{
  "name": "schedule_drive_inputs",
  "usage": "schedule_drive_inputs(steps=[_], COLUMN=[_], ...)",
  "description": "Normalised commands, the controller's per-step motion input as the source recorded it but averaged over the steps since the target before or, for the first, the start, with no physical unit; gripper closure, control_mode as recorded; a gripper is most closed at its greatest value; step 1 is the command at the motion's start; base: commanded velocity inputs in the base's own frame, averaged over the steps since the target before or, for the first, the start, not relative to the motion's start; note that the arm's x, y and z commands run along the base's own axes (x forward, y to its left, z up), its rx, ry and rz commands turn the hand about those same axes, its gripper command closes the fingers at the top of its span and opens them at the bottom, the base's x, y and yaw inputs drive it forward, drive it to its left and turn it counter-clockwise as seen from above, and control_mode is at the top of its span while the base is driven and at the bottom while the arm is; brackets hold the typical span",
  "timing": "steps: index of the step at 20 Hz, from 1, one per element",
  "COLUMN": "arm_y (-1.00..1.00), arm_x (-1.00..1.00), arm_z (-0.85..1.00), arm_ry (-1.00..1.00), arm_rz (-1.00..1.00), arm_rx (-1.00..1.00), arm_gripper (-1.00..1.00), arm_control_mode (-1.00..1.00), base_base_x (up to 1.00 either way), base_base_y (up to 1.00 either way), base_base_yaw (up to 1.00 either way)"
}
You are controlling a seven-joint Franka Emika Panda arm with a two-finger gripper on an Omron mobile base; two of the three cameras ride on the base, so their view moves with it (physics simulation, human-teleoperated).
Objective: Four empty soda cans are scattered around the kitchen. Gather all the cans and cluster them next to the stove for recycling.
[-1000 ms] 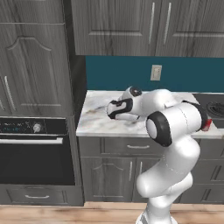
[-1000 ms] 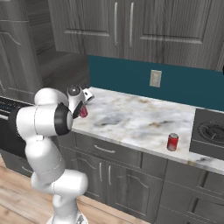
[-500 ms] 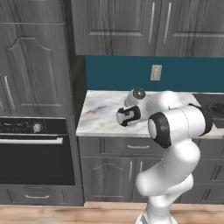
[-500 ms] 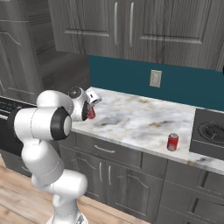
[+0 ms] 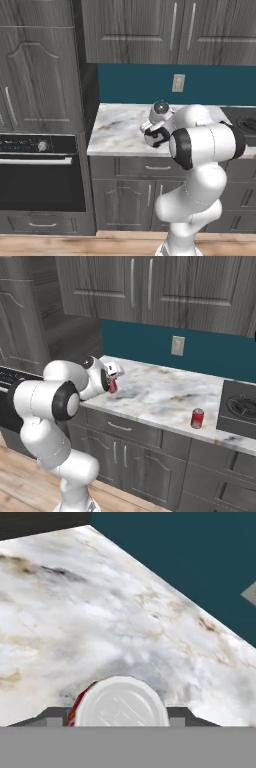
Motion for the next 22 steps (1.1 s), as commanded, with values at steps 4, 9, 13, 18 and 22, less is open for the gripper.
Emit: schedule_drive_inputs(steps=[4,9,13,18,22], arm_y=[-0.51,-0.53,-0.51,-0.54,-0.55], arm_x=[-0.14,-0.09,-0.10,-0.02,-0.02], arm_z=[0.14,0.16,0.13,0.16,0.11], arm_ry=[0.00,0.02,0.03,0.07,0.05], arm_rz=[-0.20,-0.20,-0.20,-0.19,-0.18], arm_rx=[0.05,0.06,0.07,0.06,0.07], arm_gripper=[1.00,1.00,1.00,1.00,1.00], arm_control_mode=[-1.00,-1.00,-1.00,-1.00,-1.00], base_base_x=[0.00,0.00,0.00,0.00,0.00], base_base_y=[0.00,0.00,0.00,0.00,0.00], base_base_yaw=[0.00,0.00,0.00,0.00,0.00])
